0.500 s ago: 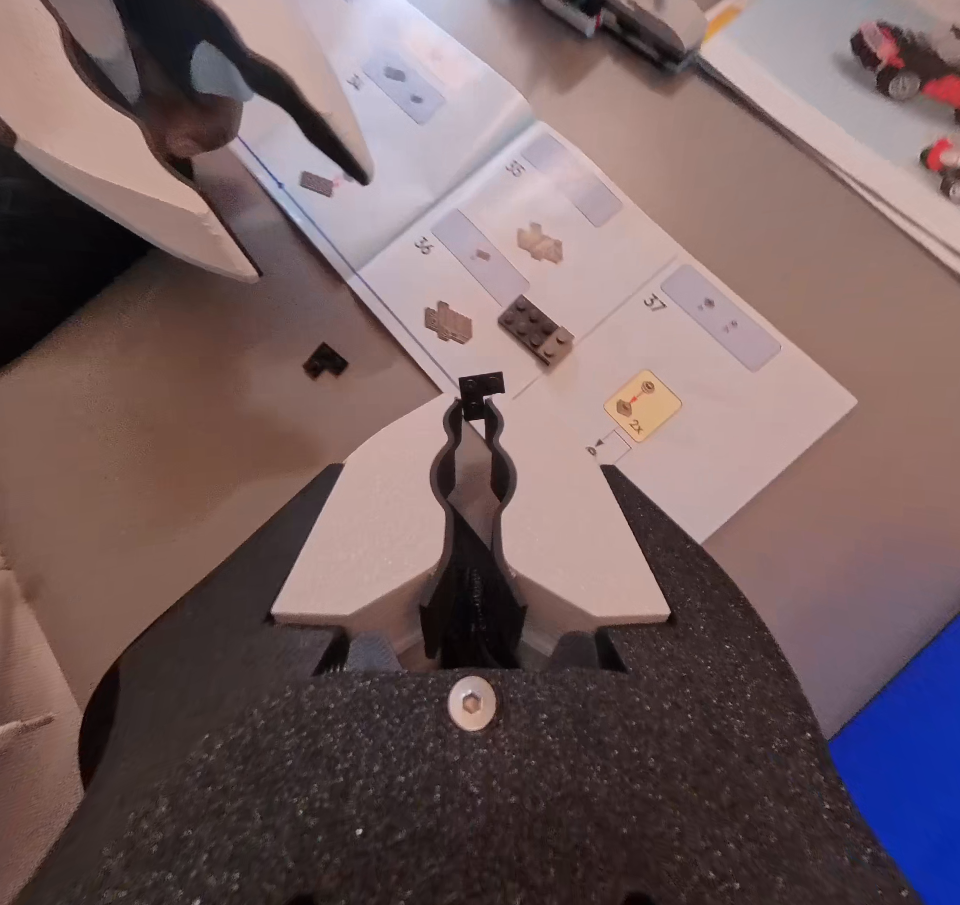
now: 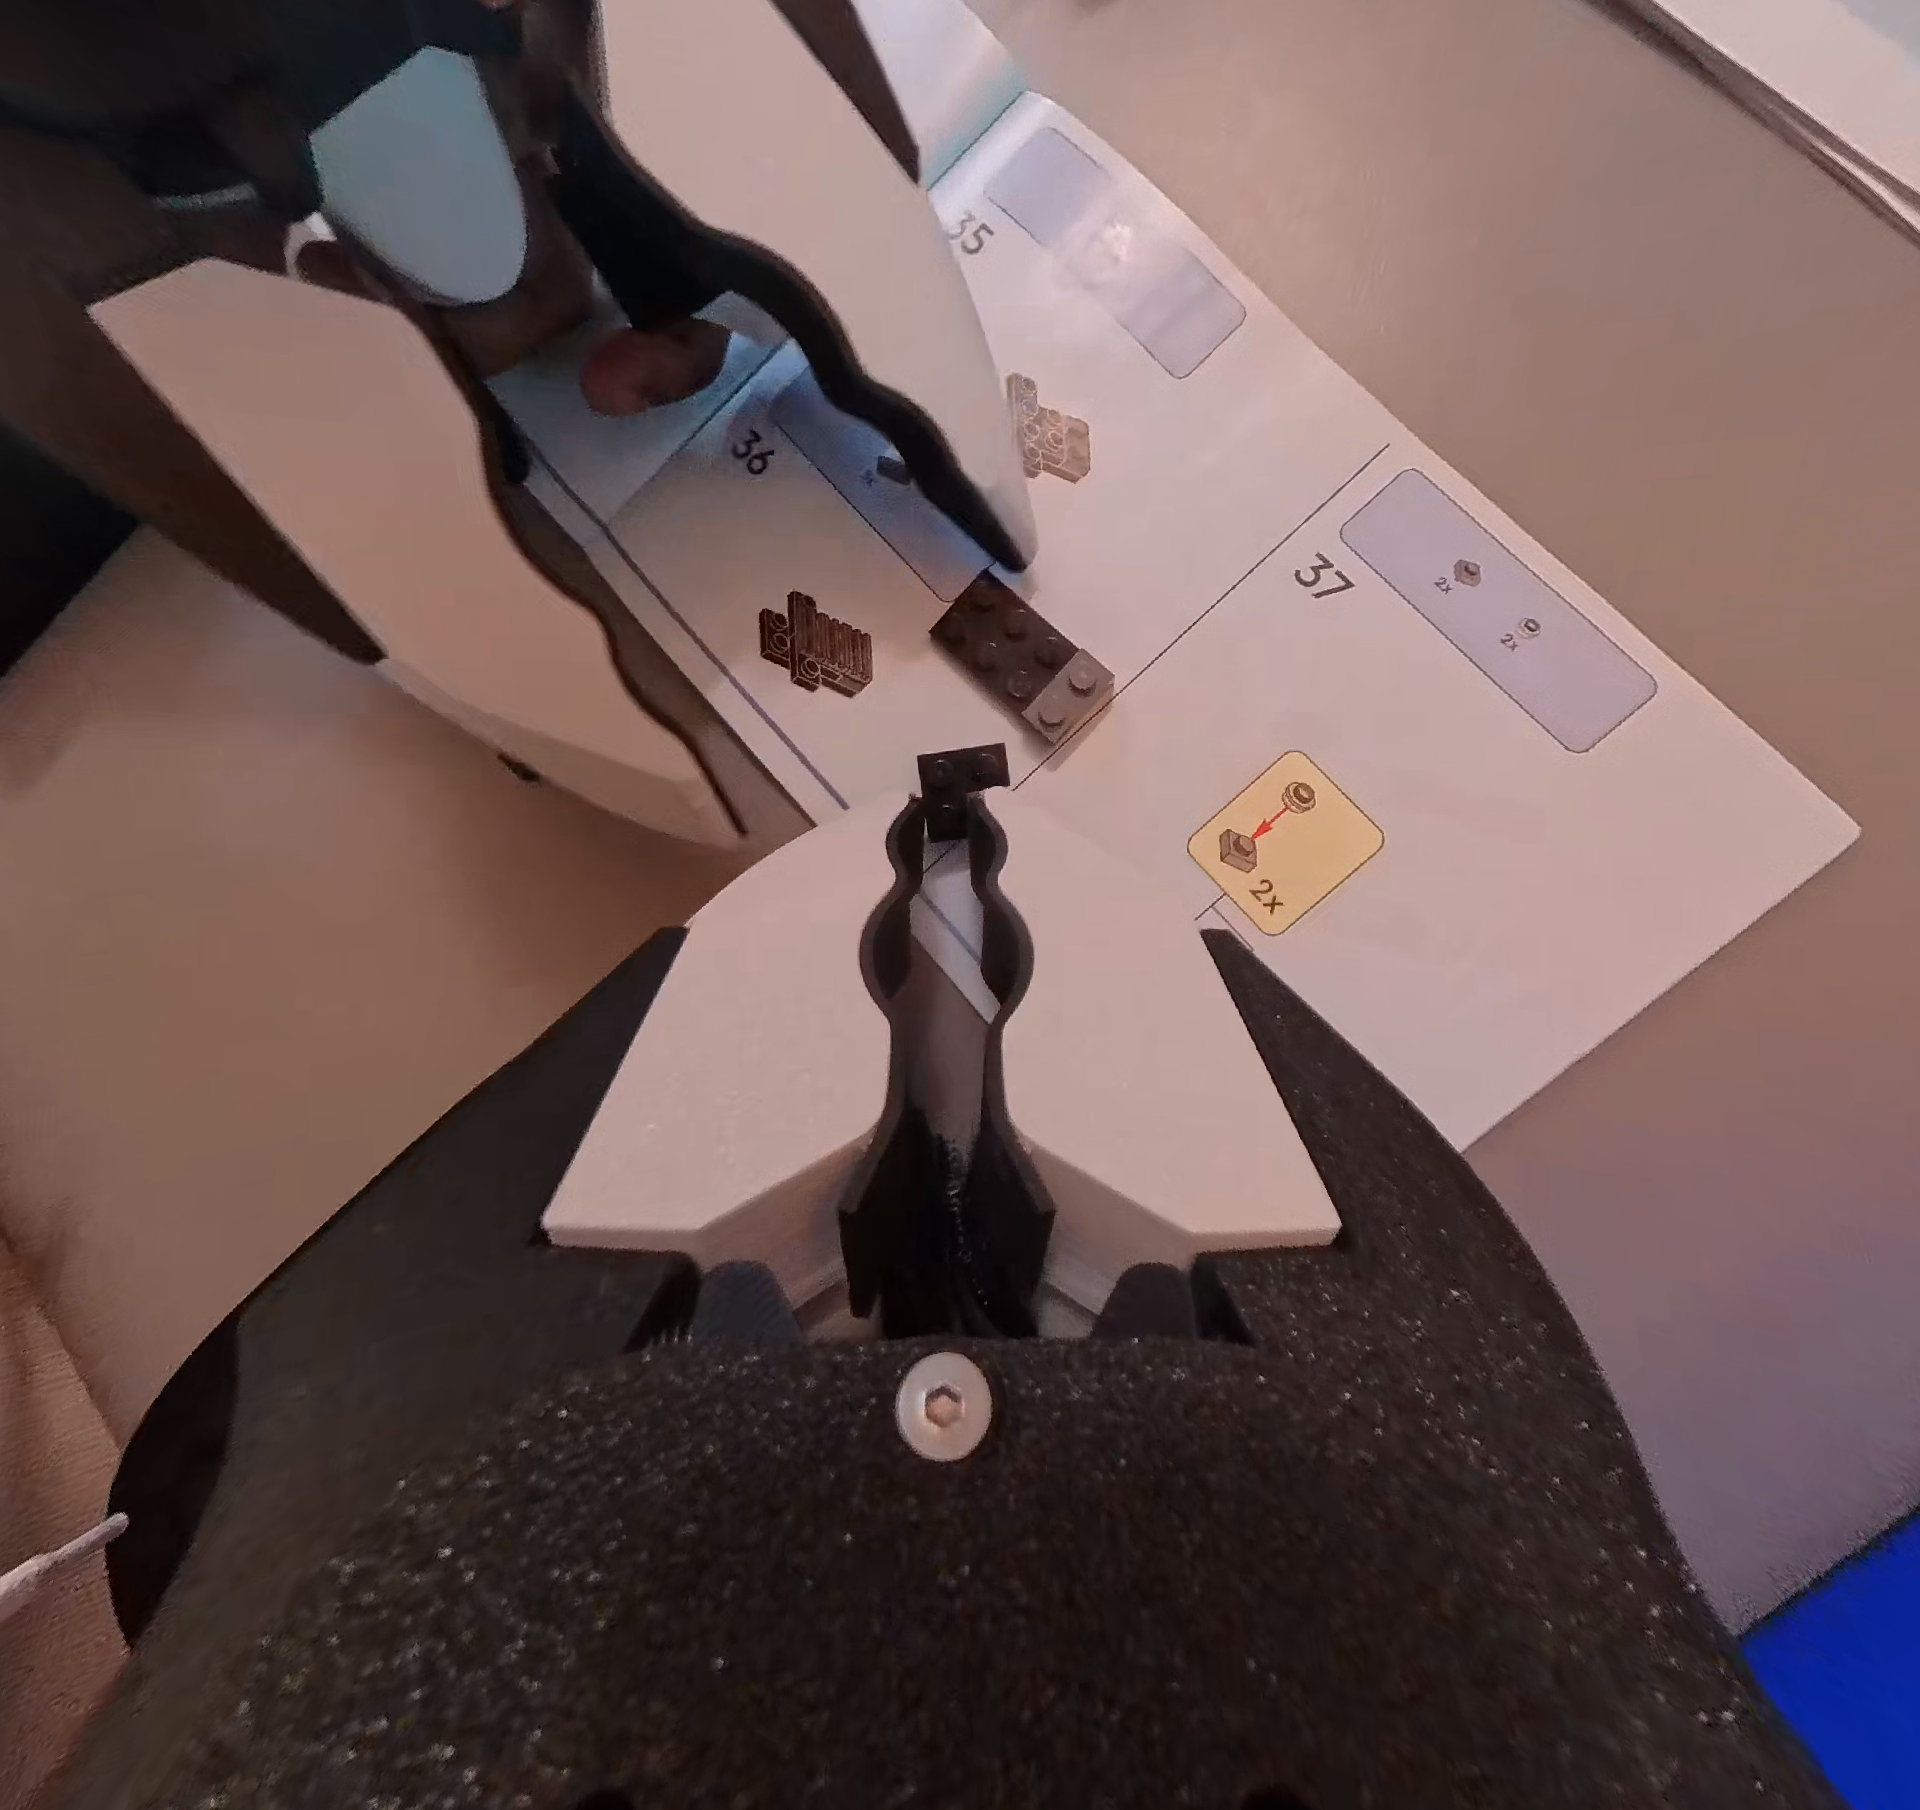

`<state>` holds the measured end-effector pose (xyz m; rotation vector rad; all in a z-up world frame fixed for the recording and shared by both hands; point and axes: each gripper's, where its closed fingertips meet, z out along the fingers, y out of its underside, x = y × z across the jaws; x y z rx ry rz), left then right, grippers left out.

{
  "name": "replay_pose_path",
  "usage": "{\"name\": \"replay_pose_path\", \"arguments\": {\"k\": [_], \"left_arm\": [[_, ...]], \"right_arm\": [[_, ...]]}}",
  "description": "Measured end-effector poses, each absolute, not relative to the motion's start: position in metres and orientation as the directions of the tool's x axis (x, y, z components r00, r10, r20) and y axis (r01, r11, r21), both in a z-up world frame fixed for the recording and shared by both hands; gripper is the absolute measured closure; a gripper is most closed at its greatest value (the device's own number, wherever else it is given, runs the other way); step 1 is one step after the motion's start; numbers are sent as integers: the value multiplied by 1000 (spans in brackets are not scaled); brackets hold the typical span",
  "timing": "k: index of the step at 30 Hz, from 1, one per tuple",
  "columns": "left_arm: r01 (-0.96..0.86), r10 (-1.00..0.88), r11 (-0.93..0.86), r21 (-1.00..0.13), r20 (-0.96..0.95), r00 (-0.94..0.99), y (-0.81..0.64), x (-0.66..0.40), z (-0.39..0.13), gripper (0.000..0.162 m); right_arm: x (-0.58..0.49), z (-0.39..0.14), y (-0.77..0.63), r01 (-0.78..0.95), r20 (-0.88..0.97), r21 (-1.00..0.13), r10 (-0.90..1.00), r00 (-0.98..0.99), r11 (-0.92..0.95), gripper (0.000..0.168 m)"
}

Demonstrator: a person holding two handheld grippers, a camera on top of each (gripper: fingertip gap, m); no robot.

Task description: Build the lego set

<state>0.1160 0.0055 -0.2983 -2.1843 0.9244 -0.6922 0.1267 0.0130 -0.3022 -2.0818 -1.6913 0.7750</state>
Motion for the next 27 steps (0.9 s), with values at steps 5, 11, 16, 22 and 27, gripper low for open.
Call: {"name": "replay_pose_path", "arguments": {"k": [5,11,16,22,27], "left_arm": [[-370,-768,-559,-742,295,568,-15,129,-292,94],[-290,-741,-555,-779,305,598,-26,121,-276,97],[-252,-681,-529,-810,229,696,-18,97,-273,100],[-271,-691,-505,-819,195,696,-17,96,-274,102],[-297,-719,-499,-815,197,667,-22,102,-278,103]], "right_arm": [[125,-304,16,783,-187,-580,972,140,-224,160],[130,-299,16,787,-150,-592,983,108,-176,160],[128,-298,20,764,-147,-608,976,161,-217,160],[127,-298,14,735,-144,-617,959,244,-280,160],[125,-299,15,735,-125,-620,959,253,-274,160]]}}
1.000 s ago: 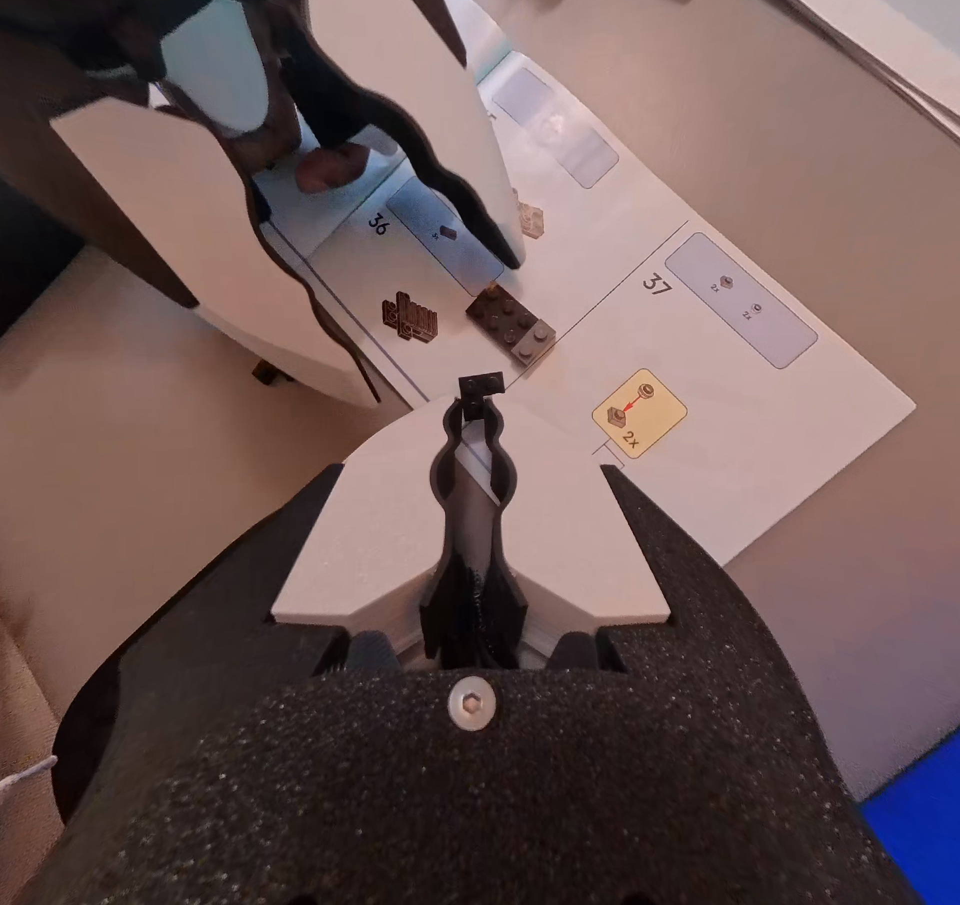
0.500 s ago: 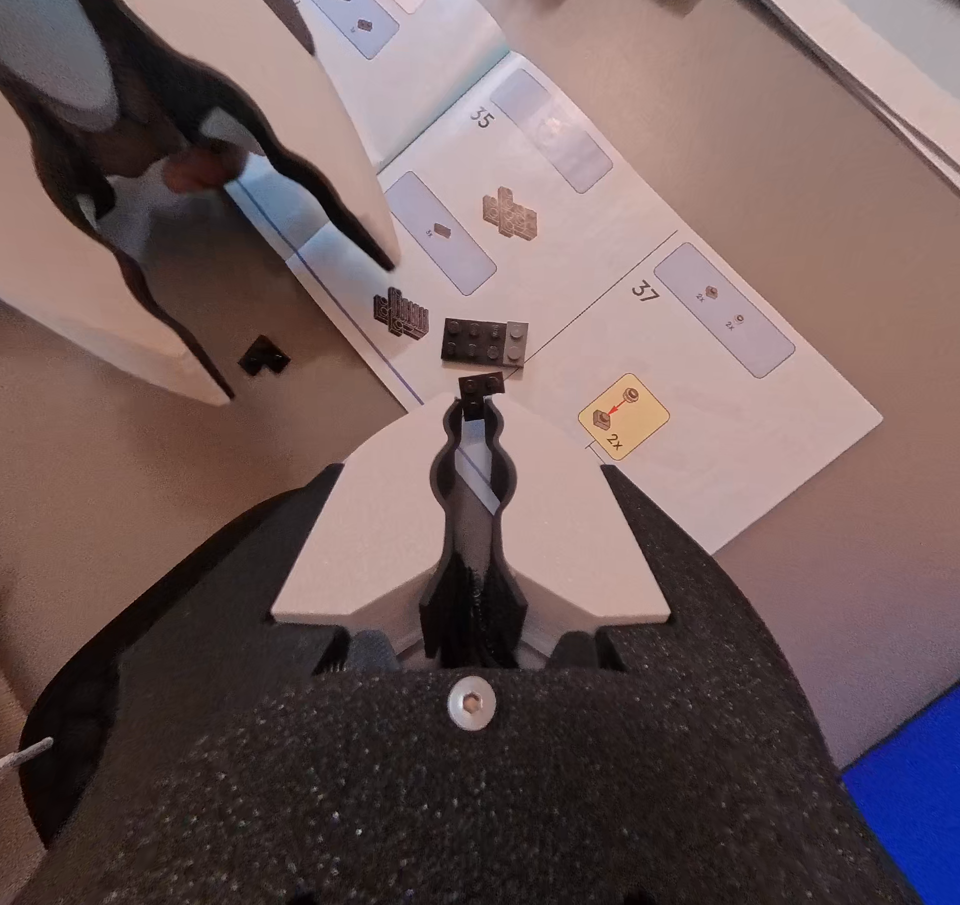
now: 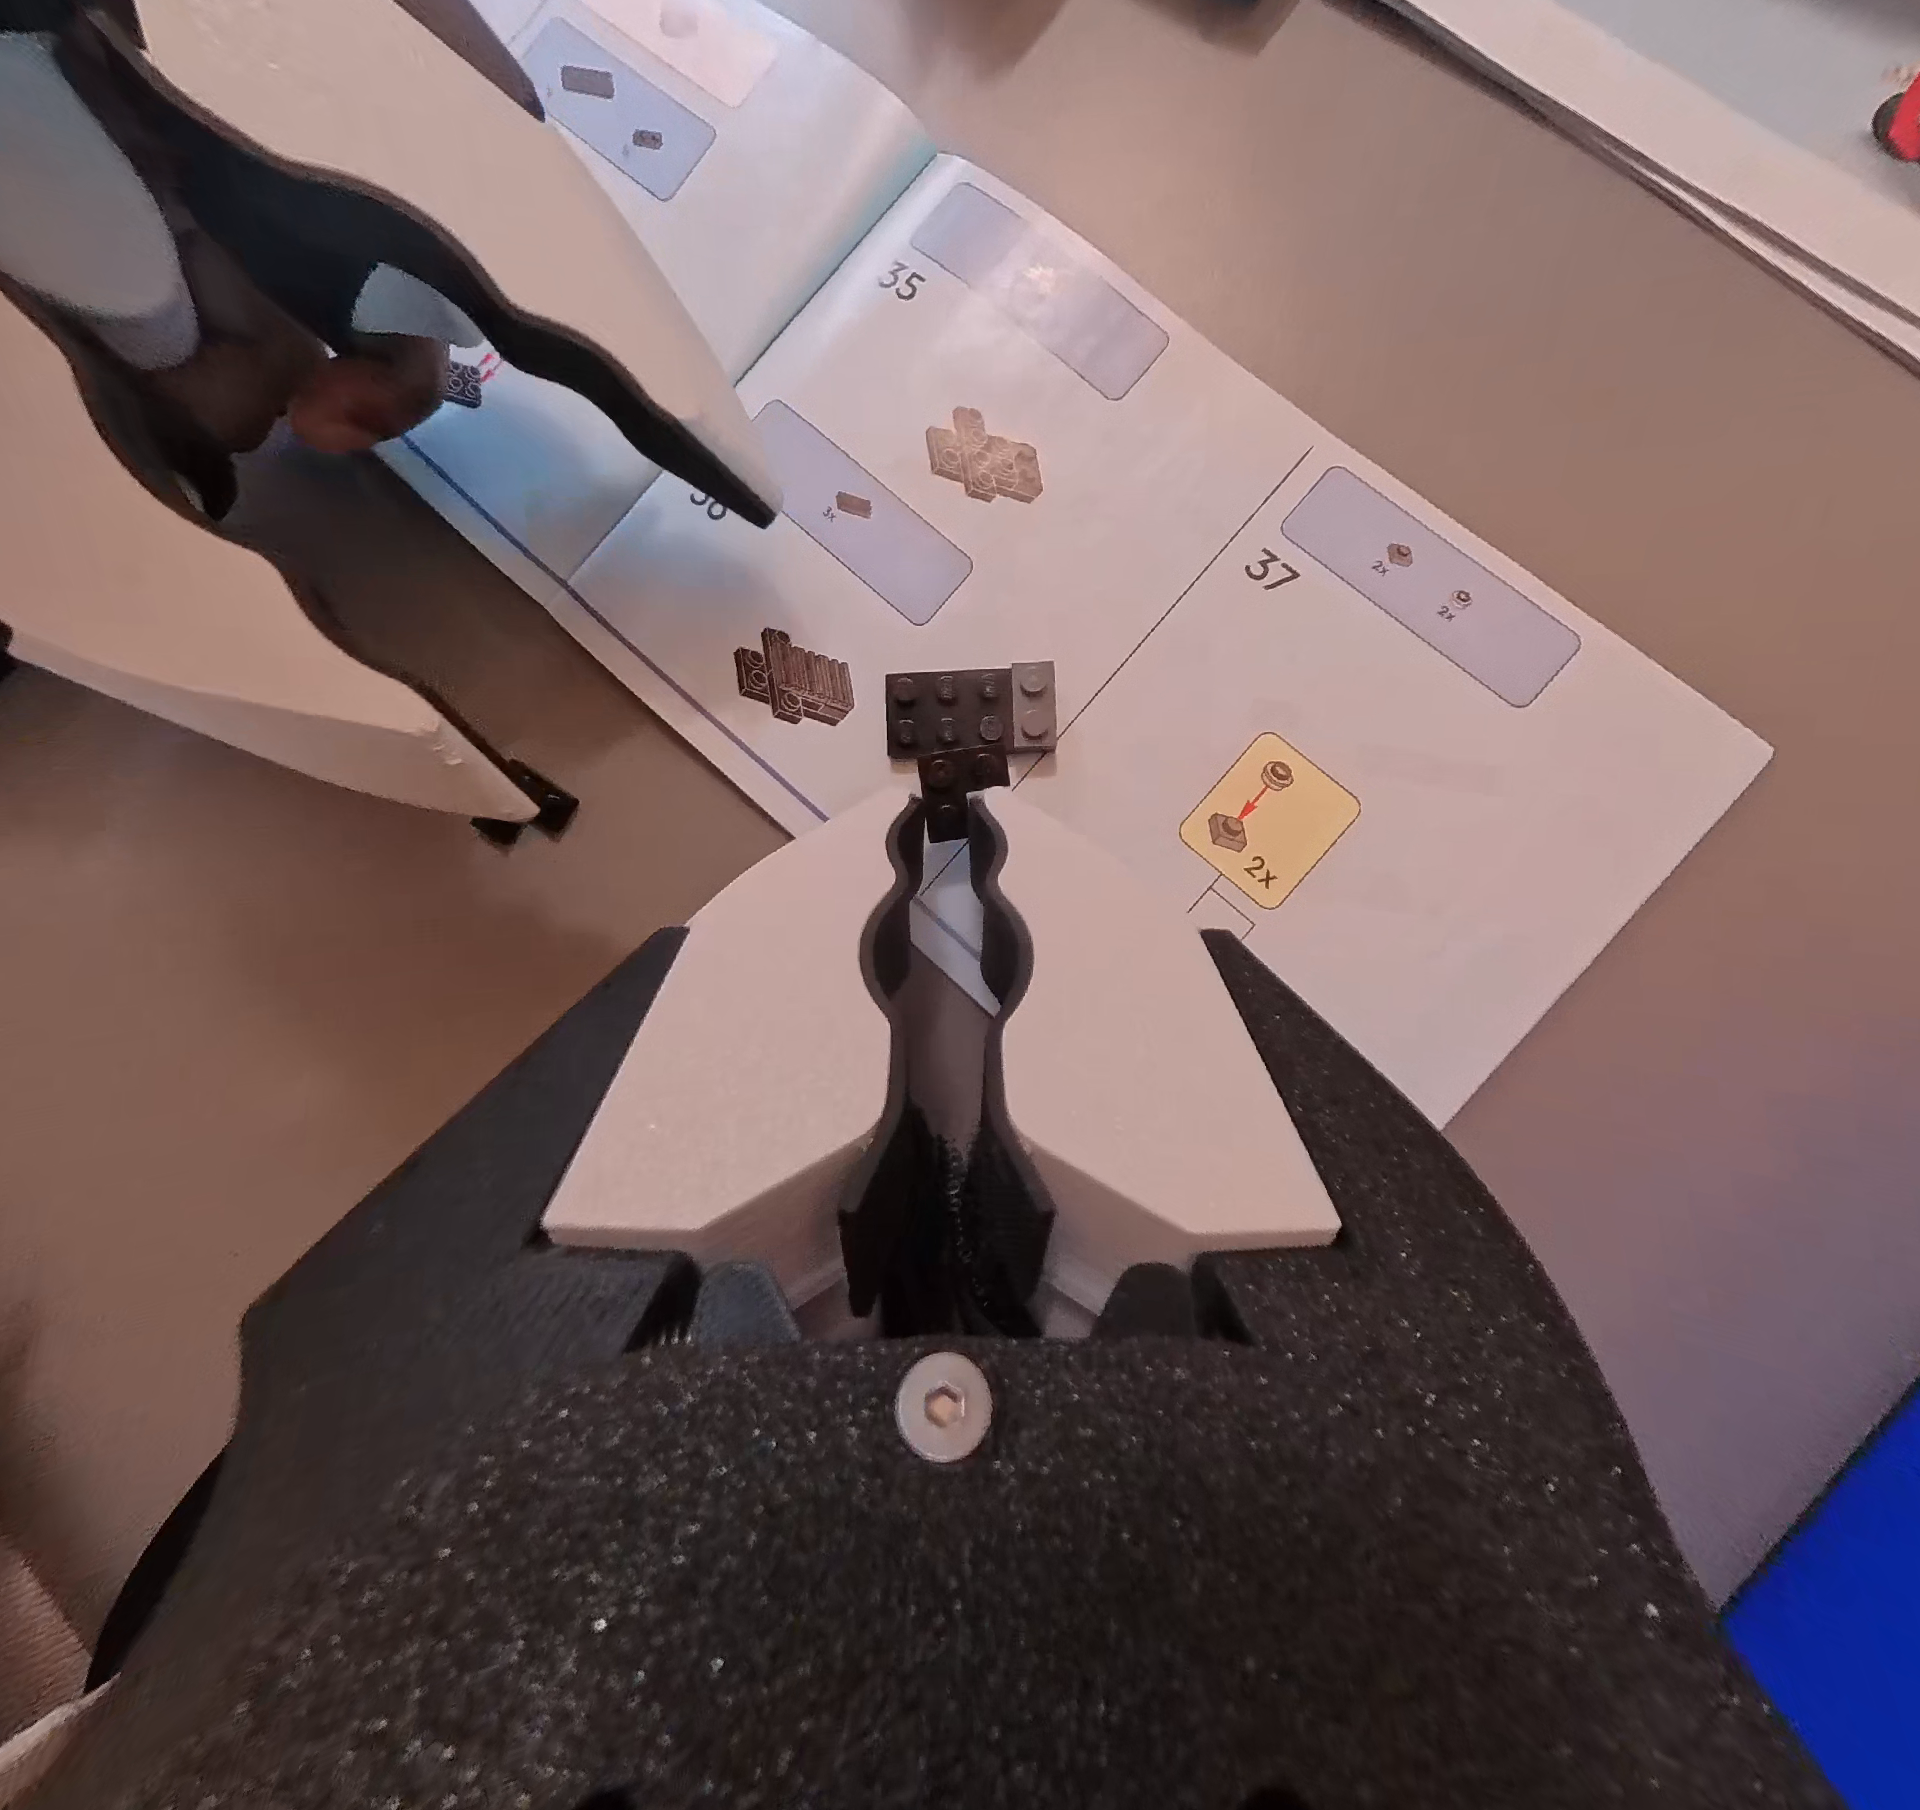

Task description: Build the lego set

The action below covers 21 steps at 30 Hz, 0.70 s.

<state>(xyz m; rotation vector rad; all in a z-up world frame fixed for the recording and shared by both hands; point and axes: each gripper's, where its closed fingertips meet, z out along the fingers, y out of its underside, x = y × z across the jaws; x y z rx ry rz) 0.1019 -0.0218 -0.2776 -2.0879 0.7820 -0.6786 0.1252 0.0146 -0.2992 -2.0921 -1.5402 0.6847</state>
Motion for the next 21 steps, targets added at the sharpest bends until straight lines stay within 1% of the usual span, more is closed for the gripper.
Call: {"name": "replay_pose_path", "arguments": {"k": [21], "left_arm": [[-301,-733,-495,-815,205,649,-24,106,-278,105]], "right_arm": [[119,-302,17,757,-106,-589,956,274,-282,160]]}}
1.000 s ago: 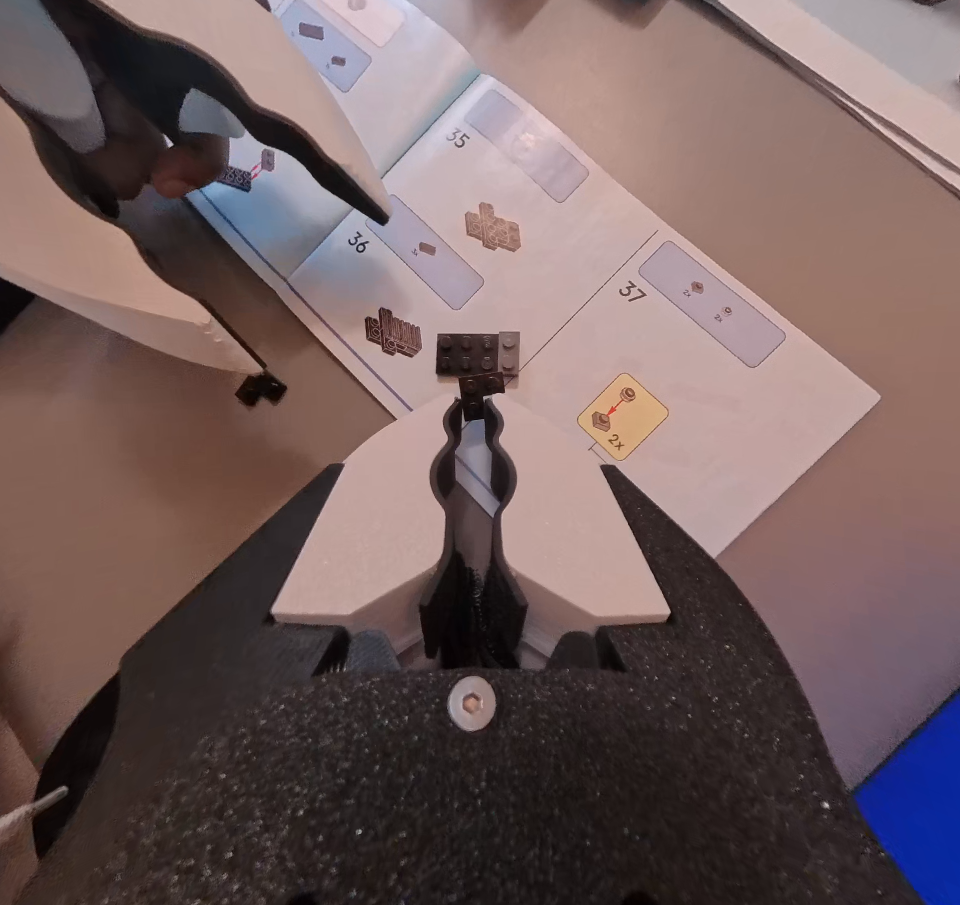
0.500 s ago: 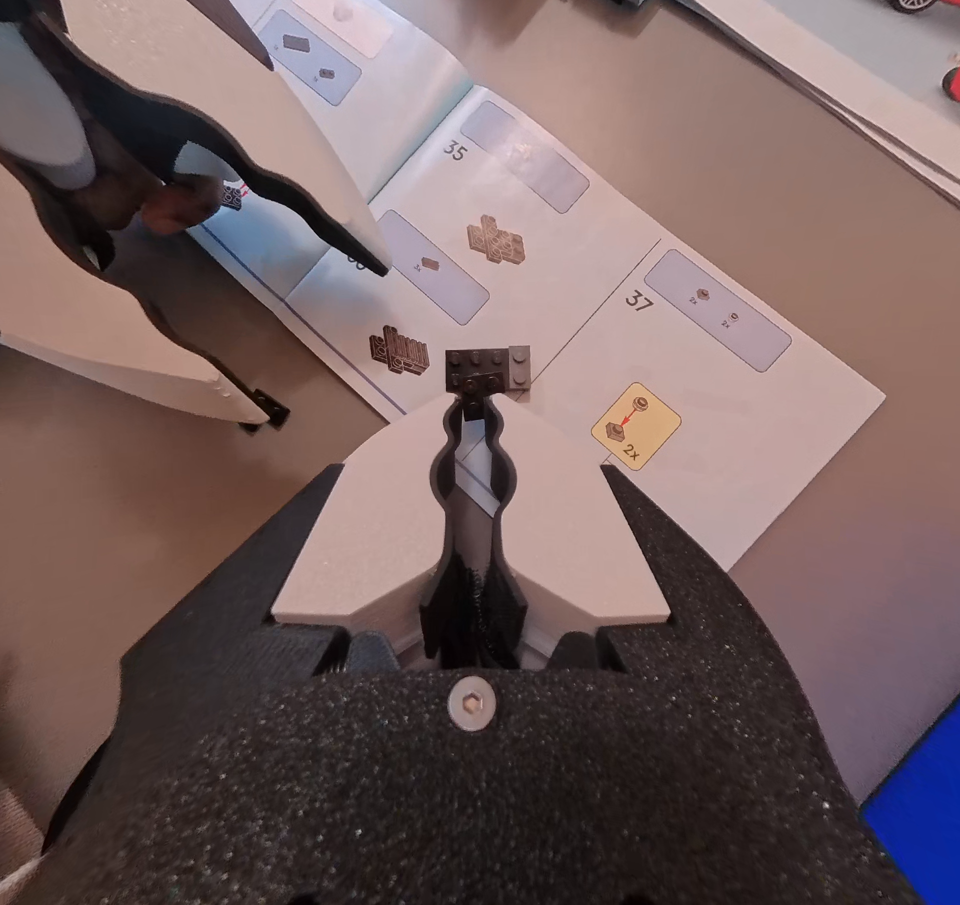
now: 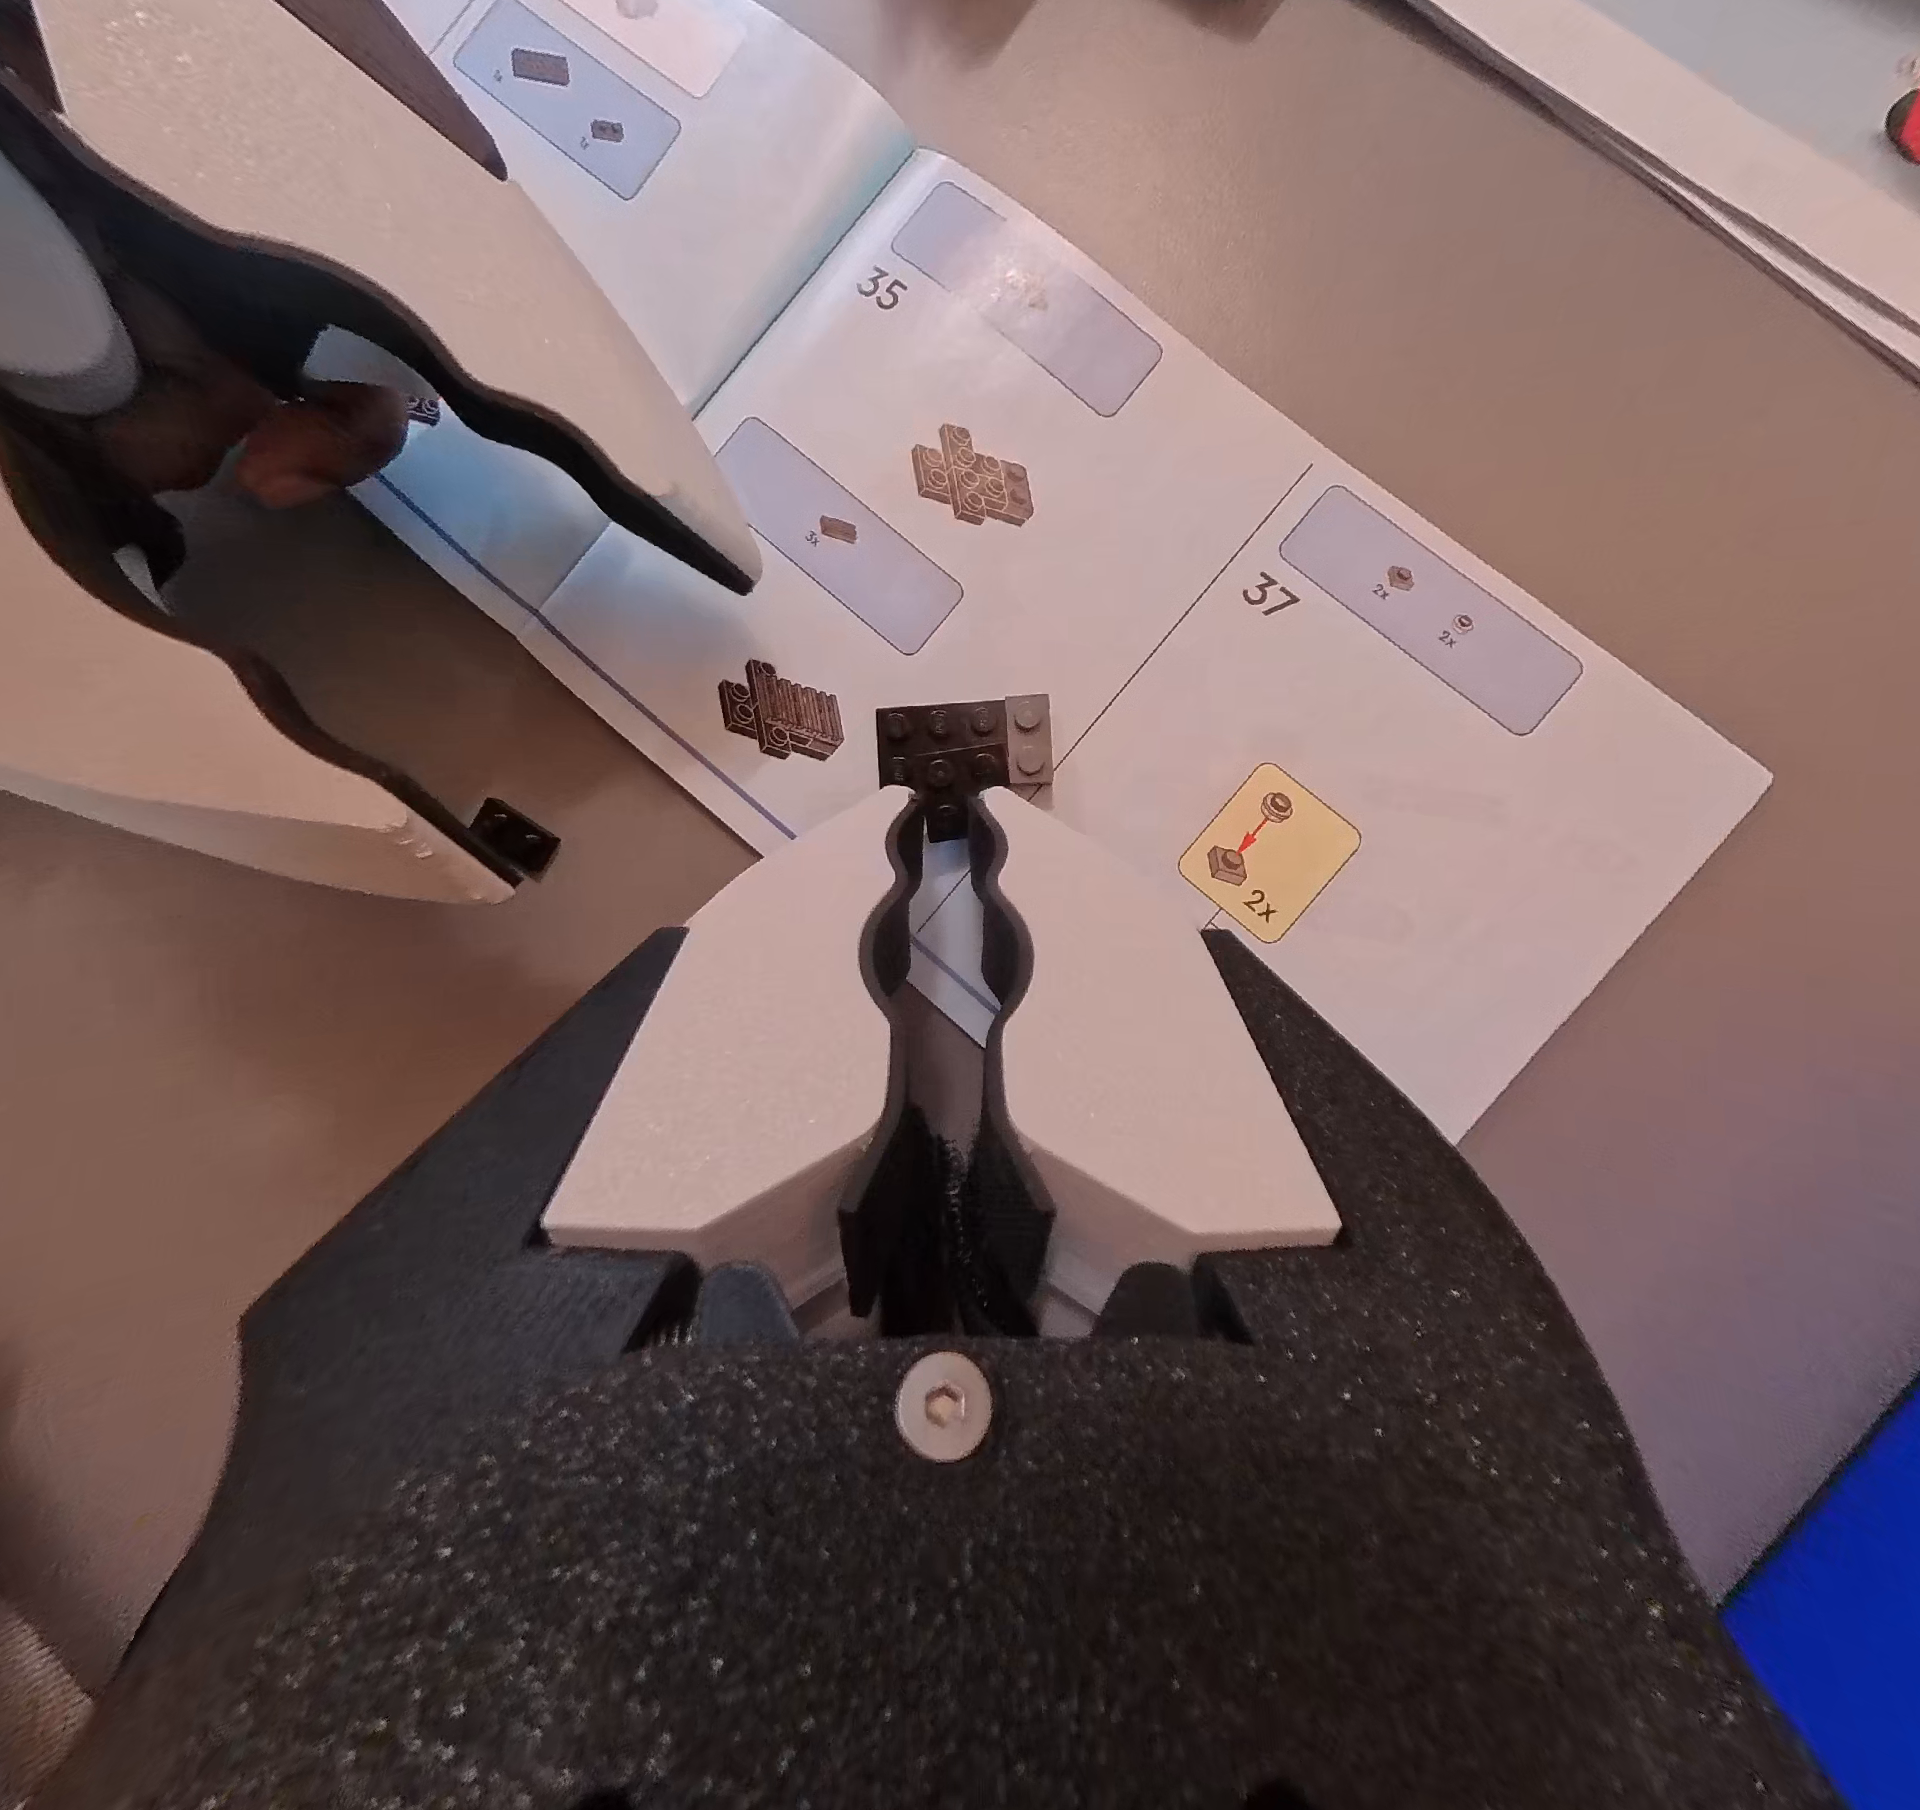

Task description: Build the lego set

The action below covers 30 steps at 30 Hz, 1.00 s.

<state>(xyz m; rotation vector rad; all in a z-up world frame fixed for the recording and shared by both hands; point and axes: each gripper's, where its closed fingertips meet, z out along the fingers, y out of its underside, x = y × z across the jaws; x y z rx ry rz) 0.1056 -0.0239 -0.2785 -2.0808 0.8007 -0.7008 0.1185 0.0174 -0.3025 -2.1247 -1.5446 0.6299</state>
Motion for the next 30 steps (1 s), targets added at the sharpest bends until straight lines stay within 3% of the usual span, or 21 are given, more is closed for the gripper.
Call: {"name": "replay_pose_path", "arguments": {"k": [21,30], "left_arm": [[-300,-736,-489,-819,204,645,-25,105,-277,105],[-300,-737,-483,-822,196,647,-23,105,-275,106]], "right_arm": [[121,-292,20,743,-98,-605,953,287,-286,159],[135,-288,18,806,76,-584,995,-62,95,158]]}}
